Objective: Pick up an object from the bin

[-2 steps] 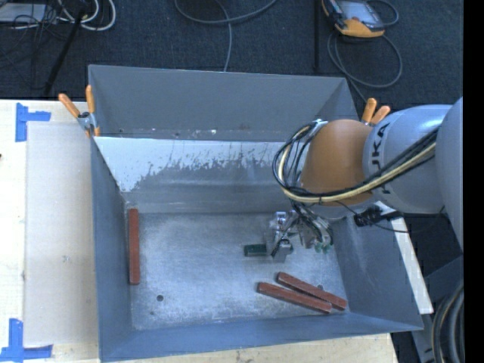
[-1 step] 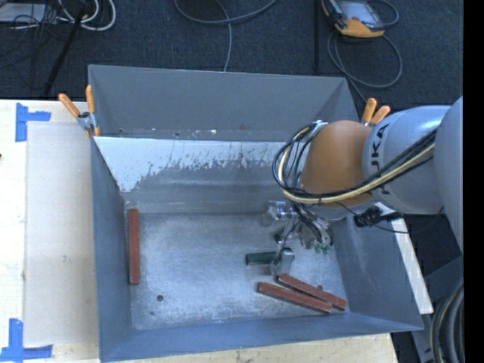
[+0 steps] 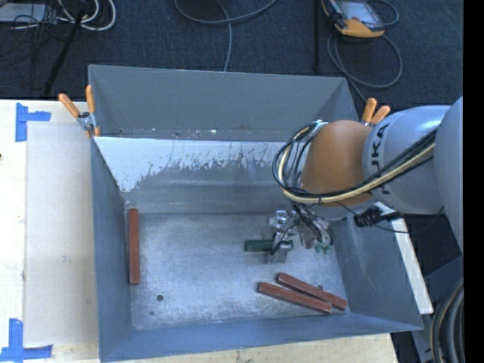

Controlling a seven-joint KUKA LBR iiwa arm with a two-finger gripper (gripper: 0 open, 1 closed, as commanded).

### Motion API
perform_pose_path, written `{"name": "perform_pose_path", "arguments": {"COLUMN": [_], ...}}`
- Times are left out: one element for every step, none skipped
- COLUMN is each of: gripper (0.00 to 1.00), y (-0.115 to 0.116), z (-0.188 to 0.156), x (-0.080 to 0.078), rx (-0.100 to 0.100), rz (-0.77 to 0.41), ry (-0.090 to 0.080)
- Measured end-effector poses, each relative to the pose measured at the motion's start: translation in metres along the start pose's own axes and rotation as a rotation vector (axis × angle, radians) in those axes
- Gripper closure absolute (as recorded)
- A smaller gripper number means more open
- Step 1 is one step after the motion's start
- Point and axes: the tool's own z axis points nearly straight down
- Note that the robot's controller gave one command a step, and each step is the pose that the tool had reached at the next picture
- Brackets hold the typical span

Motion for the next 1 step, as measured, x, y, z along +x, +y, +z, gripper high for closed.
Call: {"name": "perform_pose_path", "arguments": {"gripper": [1.0], "y": [0.0229], "z": [-0.1521], "x": [0.0172], "rx": [0.001], "rz": [-0.248], "ry": [-0.005]}}
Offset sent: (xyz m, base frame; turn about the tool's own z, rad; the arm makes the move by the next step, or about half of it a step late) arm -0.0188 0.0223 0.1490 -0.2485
